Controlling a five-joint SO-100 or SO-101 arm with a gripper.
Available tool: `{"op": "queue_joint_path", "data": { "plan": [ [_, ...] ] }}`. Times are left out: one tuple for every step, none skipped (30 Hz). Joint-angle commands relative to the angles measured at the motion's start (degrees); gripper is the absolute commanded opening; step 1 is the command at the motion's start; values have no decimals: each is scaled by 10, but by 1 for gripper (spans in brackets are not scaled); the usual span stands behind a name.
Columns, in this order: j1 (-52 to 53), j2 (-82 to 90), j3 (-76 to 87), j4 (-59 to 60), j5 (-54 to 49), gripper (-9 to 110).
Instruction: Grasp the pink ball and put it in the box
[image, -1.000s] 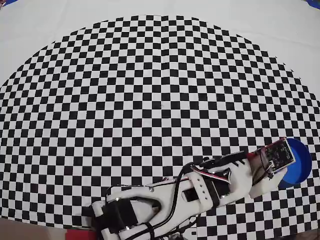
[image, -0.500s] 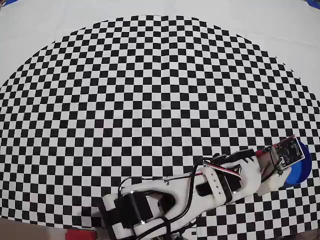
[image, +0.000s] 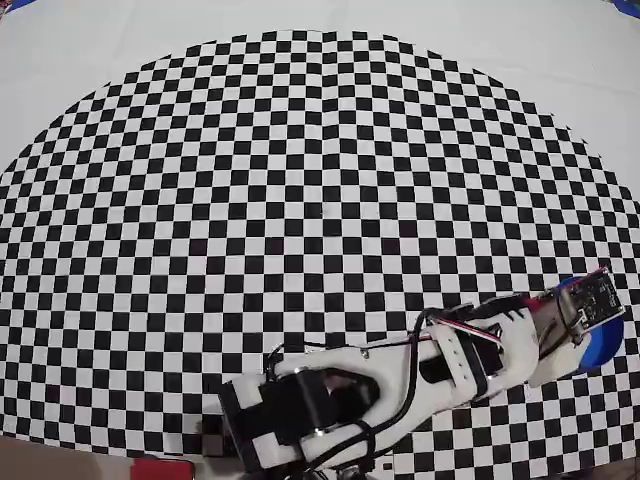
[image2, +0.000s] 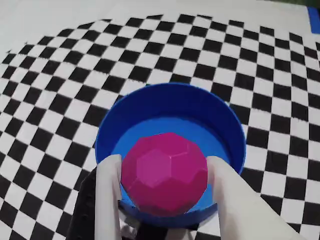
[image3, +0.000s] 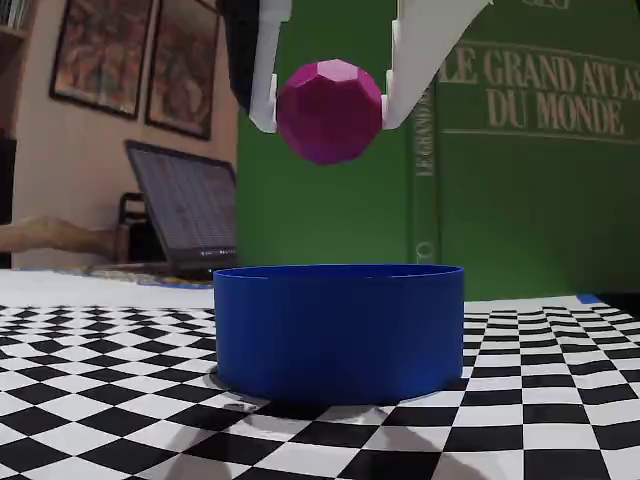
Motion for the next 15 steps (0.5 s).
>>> {"op": "queue_joint_path", "data": {
  "plan": [
    [11,-11,-40,-11,-2,0],
    [11,-17,-45,-11,-2,0],
    [11,-23,-49,-12,-2,0],
    [12,-28,-54,-13,-2,0],
    [12,-33,-57,-13,-2,0],
    [13,-37,-60,-13,-2,0],
    [14,-42,-64,-15,-2,0],
    [14,-47,-68,-15,-2,0],
    [14,-53,-72,-16,-2,0],
    [15,-60,-76,-18,-2,0],
    [16,-68,-82,-19,-2,0],
    [16,-72,-84,-20,-2,0],
    [16,-76,-88,-21,-2,0],
    [17,-82,-91,-23,-2,0],
    [17,-85,-94,-24,-2,0]
  ]
}}
